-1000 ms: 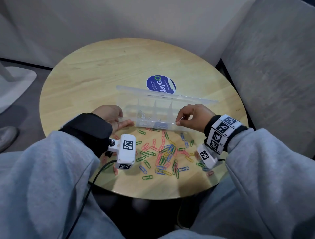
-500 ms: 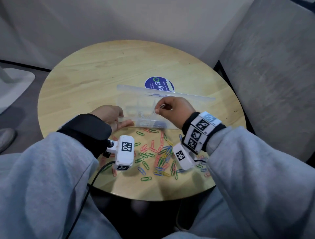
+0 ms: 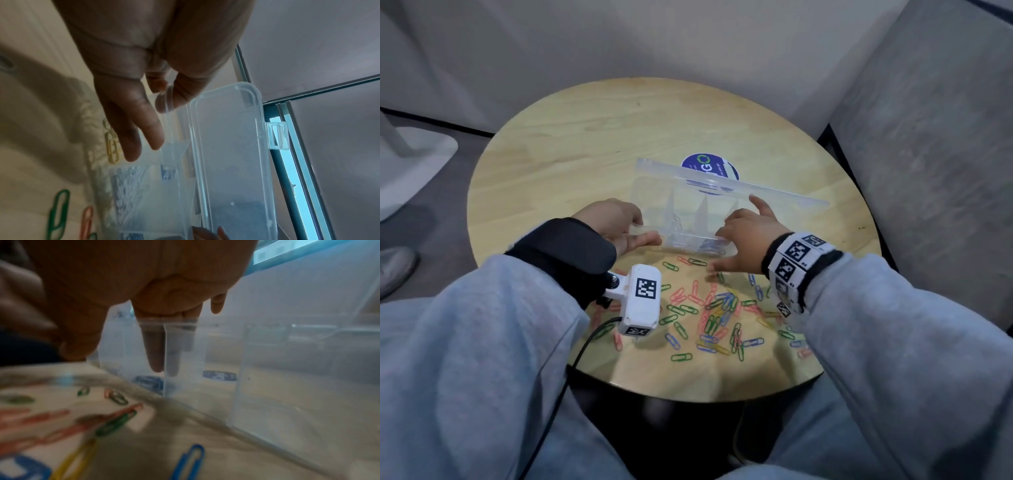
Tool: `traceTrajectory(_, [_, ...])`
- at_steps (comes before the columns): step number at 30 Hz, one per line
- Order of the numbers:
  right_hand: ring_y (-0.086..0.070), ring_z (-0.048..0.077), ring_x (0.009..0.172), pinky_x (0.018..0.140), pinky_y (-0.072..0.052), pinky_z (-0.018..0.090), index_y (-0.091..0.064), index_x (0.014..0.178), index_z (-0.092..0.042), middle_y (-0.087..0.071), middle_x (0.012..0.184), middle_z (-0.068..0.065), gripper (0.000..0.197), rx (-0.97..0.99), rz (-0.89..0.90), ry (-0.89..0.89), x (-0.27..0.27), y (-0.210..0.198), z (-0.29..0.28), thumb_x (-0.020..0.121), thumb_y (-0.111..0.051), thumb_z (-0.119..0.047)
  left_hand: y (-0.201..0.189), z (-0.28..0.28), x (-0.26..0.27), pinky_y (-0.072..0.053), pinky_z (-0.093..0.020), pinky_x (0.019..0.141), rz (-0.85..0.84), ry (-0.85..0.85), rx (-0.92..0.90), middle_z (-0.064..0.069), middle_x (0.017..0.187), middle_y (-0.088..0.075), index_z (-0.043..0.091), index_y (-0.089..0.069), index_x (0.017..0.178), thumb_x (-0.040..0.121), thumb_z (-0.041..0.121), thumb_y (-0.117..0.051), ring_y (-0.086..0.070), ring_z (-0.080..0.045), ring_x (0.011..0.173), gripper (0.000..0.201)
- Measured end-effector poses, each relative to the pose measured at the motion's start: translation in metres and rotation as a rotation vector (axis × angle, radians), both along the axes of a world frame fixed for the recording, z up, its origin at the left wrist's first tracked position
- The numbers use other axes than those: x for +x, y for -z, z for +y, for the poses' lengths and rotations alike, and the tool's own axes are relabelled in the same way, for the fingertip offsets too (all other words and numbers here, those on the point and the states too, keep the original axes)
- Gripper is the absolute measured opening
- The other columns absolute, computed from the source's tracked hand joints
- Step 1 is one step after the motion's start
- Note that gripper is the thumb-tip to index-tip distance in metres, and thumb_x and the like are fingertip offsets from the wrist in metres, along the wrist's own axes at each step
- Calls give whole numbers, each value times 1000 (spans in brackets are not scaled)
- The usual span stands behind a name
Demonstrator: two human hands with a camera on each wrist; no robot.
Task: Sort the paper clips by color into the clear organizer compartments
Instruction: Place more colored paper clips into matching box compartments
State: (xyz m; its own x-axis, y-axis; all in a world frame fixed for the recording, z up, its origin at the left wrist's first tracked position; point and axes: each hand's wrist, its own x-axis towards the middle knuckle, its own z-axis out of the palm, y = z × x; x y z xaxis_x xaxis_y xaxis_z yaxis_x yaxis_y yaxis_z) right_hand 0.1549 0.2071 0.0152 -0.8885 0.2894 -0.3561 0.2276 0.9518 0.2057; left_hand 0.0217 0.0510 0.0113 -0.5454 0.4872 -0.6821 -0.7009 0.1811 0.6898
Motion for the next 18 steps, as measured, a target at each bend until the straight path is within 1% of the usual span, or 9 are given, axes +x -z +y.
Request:
traceTrajectory(2, [-33,13,135,115,10,48,-55,124,-29,-58,126,-4,55,53,-89,-22,-5,4,0,83,-45,-65,0,1,3,-57,-28,71,50,19,-27,-27,126,-51,1,-42,97,92,-7,-38,-57,-38,118,11])
traceTrajectory(4, [-32,13,135,115,9,49,-57,123,-31,-59,125,-5,41,49,-114,8,-12,6,-1,88,-46,-51,4,0,4,-58,-29,69,122,18,-54,-26,136,-49,6,-45,79,91,-7,-42,-56,-33,120,18])
traceTrajectory(6, [-32,12,135,116,7,48,-56,124,-31,-59,125,-5,36,53,-145,46,-18,5,-3,92,-44,-40,5,-1,4,-58,-27,64,137,7,-59,-25,137,-48,7,-43,75,91,-6,-42,-56,-32,119,20])
traceTrajectory(8, [-34,11,134,116,6,46,-57,123,-33,-59,123,-4,34,50,-164,70,-22,5,-2,93,-42,-36,4,0,2,-58,-28,67,73,-7,-44,-24,134,-51,5,-45,81,91,-6,-41,-56,-35,119,15])
traceTrajectory(9, [-36,11,133,116,7,46,-59,120,-33,-60,121,-4,32,37,-161,76,-22,6,-2,93,-43,-36,2,0,1,-57,-29,72,38,-1,-25,-23,130,-51,0,-46,93,92,-7,-38,-56,-39,118,11])
traceTrajectory(11, [-37,9,132,116,8,45,-62,114,-34,-61,119,-5,29,-5,-128,84,-21,6,-1,91,-45,-36,-1,1,-1,-55,-34,79,-9,-14,-11,-23,131,-40,-7,-35,124,93,-9,-31,-54,-49,114,31])
traceTrajectory(12, [-36,8,132,116,10,44,-64,111,-35,-61,119,-5,27,-25,-109,91,-20,7,0,90,-45,-35,-2,1,0,-55,-33,77,-18,-14,-7,-24,132,-34,-5,-29,134,93,-9,-30,-54,-52,113,41])
traceTrajectory(15, [-37,8,130,115,12,44,-64,103,-32,-63,114,-5,23,-53,-79,89,-17,7,1,90,-45,-34,-5,0,2,-58,-30,59,-16,7,-8,-21,116,-29,-1,-25,139,93,-9,-30,-54,-54,111,47])
traceTrajectory(18, [-44,10,123,116,9,41,-63,98,-27,-66,105,-6,20,-113,13,97,-11,6,2,91,-47,-36,-5,-1,1,-58,-32,63,-15,7,-7,-18,94,-33,-3,-25,139,93,-9,-31,-54,-53,111,46])
